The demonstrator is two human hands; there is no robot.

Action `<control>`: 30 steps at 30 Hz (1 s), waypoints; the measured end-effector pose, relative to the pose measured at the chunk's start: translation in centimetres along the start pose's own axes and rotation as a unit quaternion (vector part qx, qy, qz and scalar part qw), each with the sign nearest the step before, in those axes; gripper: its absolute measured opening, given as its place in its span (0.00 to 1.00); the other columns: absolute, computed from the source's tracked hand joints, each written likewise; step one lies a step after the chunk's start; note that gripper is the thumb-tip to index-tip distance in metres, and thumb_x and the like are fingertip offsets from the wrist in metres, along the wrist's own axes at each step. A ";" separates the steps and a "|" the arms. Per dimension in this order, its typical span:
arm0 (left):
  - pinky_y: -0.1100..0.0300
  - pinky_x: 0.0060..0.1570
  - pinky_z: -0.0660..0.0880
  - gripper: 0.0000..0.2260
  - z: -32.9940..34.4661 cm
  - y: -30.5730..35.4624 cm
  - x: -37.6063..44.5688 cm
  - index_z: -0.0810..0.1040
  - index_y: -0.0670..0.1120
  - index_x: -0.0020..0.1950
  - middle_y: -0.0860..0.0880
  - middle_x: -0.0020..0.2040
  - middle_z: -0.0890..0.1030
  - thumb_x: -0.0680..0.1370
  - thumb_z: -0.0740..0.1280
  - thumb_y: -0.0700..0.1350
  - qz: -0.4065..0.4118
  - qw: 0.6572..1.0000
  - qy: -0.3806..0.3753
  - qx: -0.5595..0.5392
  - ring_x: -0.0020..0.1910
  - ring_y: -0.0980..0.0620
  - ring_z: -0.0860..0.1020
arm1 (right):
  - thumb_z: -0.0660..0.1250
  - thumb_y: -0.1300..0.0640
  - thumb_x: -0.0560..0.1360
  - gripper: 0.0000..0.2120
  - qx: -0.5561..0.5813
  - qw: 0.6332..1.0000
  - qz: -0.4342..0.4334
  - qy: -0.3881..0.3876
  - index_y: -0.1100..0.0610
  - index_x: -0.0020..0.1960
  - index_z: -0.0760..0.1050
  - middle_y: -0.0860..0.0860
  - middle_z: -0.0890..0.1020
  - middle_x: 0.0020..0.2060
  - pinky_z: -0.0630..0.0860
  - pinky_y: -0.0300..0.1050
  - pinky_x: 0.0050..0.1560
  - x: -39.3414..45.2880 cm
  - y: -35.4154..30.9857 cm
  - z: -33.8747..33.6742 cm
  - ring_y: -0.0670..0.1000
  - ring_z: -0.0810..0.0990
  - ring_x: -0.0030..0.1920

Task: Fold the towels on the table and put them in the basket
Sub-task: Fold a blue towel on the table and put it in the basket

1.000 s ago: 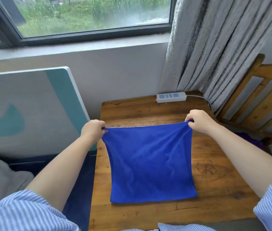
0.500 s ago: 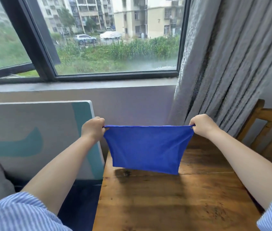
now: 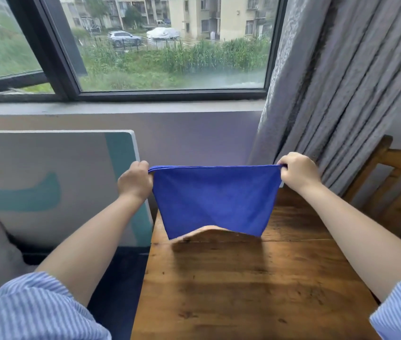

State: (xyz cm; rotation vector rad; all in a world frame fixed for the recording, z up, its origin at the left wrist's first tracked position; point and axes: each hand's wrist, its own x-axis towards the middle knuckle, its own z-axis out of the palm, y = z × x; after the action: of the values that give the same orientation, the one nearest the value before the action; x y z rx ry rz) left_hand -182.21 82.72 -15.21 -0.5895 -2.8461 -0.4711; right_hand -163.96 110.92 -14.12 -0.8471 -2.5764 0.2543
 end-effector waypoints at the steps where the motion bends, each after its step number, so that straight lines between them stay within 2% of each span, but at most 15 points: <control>1: 0.51 0.48 0.71 0.11 0.1 0.0 0.0 0.73 0.35 0.54 0.36 0.55 0.74 0.80 0.56 0.42 0.002 1.000 -0.006 0.005 0.52 0.36 0.76 | 0.58 0.68 0.72 0.13 -0.005 1.000 0.004 -0.005 0.64 0.50 0.80 0.61 0.79 0.50 0.71 0.47 0.45 0.2 0.0 0.2 0.61 0.76 0.53; 8: 0.57 0.40 0.66 0.08 1.2 0.6 2.0 0.75 0.37 0.49 0.39 0.52 0.76 0.77 0.58 0.39 -0.030 0.999 -0.016 -0.002 0.49 0.39 0.76 | 0.58 0.69 0.72 0.13 -0.010 0.998 0.035 -0.045 0.65 0.50 0.79 0.62 0.78 0.51 0.70 0.47 0.47 2.6 -0.2 1.5 0.63 0.75 0.53; 14: 0.55 0.41 0.66 0.08 2.2 1.7 5.7 0.73 0.37 0.50 0.38 0.53 0.77 0.77 0.56 0.35 -0.080 0.996 -0.028 -0.040 0.51 0.38 0.75 | 0.55 0.73 0.72 0.13 0.039 0.995 0.081 -0.049 0.69 0.50 0.76 0.66 0.75 0.52 0.71 0.49 0.49 5.4 -0.7 4.1 0.65 0.75 0.53; 17: 0.55 0.41 0.64 0.05 1.5 2.9 8.0 0.69 0.39 0.46 0.37 0.47 0.74 0.77 0.55 0.33 -0.106 0.987 -0.001 -0.121 0.47 0.39 0.73 | 0.54 0.73 0.72 0.14 0.103 0.991 0.089 -0.004 0.70 0.52 0.76 0.67 0.74 0.53 0.69 0.48 0.50 7.2 -1.7 4.3 0.65 0.74 0.53; 19: 0.53 0.42 0.64 0.05 0.7 3.5 9.2 0.65 0.41 0.44 0.40 0.44 0.70 0.76 0.55 0.32 -0.112 0.977 0.034 -0.180 0.43 0.44 0.68 | 0.55 0.73 0.73 0.14 0.139 0.987 0.067 0.044 0.71 0.53 0.76 0.68 0.74 0.54 0.65 0.46 0.51 8.3 -2.6 3.7 0.65 0.74 0.54; 21: 0.53 0.45 0.64 0.05 0.2 3.4 9.9 0.65 0.42 0.44 0.42 0.44 0.68 0.76 0.56 0.32 -0.104 0.967 0.078 -0.221 0.43 0.47 0.65 | 0.55 0.73 0.73 0.14 0.165 0.982 0.041 0.087 0.71 0.53 0.76 0.69 0.75 0.54 0.63 0.43 0.49 9.1 -3.0 3.0 0.64 0.74 0.53; 24: 0.57 0.44 0.62 0.06 0.5 2.2 9.4 0.66 0.42 0.43 0.42 0.43 0.68 0.75 0.57 0.32 -0.073 0.963 0.114 -0.234 0.43 0.48 0.65 | 0.56 0.75 0.71 0.13 0.184 0.974 0.007 0.133 0.72 0.50 0.77 0.70 0.76 0.50 0.64 0.41 0.49 9.2 -2.6 2.9 0.65 0.76 0.50; 27: 0.56 0.43 0.62 0.07 2.3 0.2 7.1 0.67 0.43 0.42 0.38 0.43 0.71 0.75 0.59 0.31 -0.033 0.981 0.058 -0.184 0.43 0.45 0.67 | 0.58 0.75 0.70 0.11 0.161 0.980 -0.015 0.114 0.72 0.47 0.78 0.69 0.77 0.47 0.67 0.45 0.50 7.4 -1.3 4.1 0.65 0.76 0.48; 30: 0.61 0.41 0.62 0.07 4.6 -2.1 4.0 0.73 0.42 0.43 0.42 0.43 0.73 0.73 0.61 0.31 0.012 0.989 -0.072 -0.129 0.42 0.48 0.68 | 0.58 0.71 0.69 0.10 0.122 0.991 -0.026 0.053 0.72 0.43 0.77 0.69 0.77 0.43 0.72 0.52 0.49 3.6 0.8 6.2 0.66 0.77 0.46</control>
State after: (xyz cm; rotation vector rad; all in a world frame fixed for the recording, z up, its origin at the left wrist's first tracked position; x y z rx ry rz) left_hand -187.30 83.89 -19.01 -0.7289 -2.9307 -0.8332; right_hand -168.85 113.43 -18.75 -0.6839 -2.4031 0.4835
